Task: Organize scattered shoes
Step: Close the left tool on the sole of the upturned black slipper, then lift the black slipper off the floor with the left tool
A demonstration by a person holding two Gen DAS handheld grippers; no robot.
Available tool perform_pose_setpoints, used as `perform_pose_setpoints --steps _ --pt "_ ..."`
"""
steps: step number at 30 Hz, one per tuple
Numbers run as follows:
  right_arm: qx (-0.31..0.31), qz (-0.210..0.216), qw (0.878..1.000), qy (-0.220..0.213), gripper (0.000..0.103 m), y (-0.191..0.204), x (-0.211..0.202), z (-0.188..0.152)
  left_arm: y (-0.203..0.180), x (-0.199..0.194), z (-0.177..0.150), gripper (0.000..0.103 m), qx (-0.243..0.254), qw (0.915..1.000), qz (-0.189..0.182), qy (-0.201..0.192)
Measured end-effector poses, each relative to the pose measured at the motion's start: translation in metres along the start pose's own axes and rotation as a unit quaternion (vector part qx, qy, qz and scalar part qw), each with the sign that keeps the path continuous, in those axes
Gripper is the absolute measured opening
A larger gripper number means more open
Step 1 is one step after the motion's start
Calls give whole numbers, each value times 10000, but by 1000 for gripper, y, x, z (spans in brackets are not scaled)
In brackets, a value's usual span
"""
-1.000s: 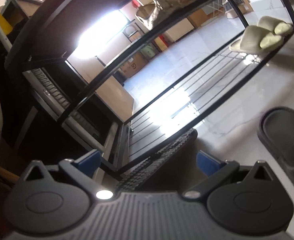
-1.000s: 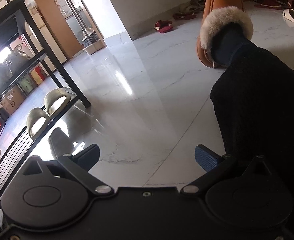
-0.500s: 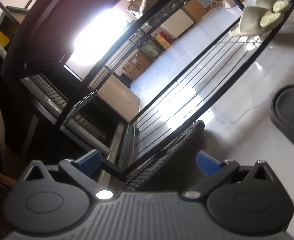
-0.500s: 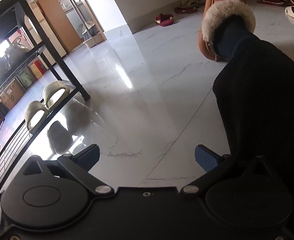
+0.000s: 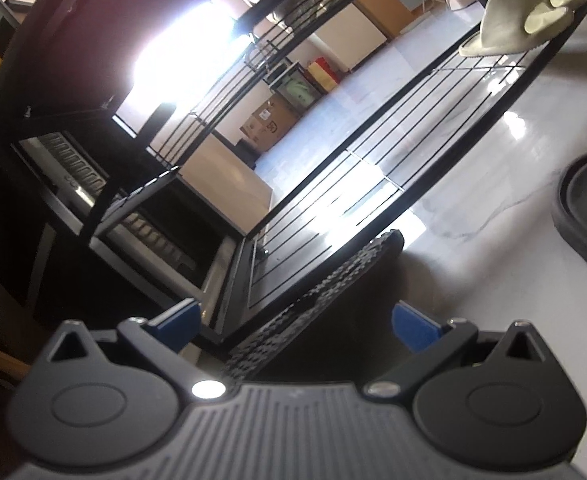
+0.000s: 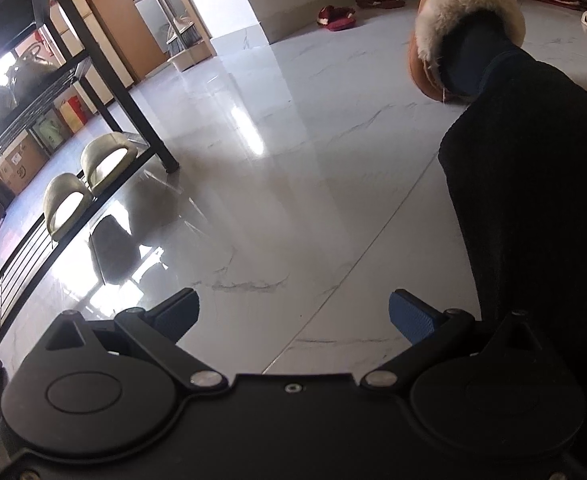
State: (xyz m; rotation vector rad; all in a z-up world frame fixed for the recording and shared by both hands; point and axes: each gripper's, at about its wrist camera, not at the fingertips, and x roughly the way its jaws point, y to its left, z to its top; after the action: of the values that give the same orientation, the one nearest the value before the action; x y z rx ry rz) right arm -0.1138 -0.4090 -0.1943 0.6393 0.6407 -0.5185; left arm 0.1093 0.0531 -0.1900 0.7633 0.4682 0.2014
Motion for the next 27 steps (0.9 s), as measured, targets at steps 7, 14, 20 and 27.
perform_pose_setpoints --steps 7,14,20,27 --pt "-53 -51 10000 52 103 1 3 -1 8 25 -6 102 -427 9980 -144 446" --pt "-199 -51 9997 107 103 6 7 -3 11 36 -7 102 -529 9972 -130 520" --pt "-222 -73 9996 125 103 7 8 -4 18 56 -12 102 -747 9932 -173 874" --pt "-359 166 9992 109 103 14 8 -5 15 74 -23 102 -611 9910 -28 1191"
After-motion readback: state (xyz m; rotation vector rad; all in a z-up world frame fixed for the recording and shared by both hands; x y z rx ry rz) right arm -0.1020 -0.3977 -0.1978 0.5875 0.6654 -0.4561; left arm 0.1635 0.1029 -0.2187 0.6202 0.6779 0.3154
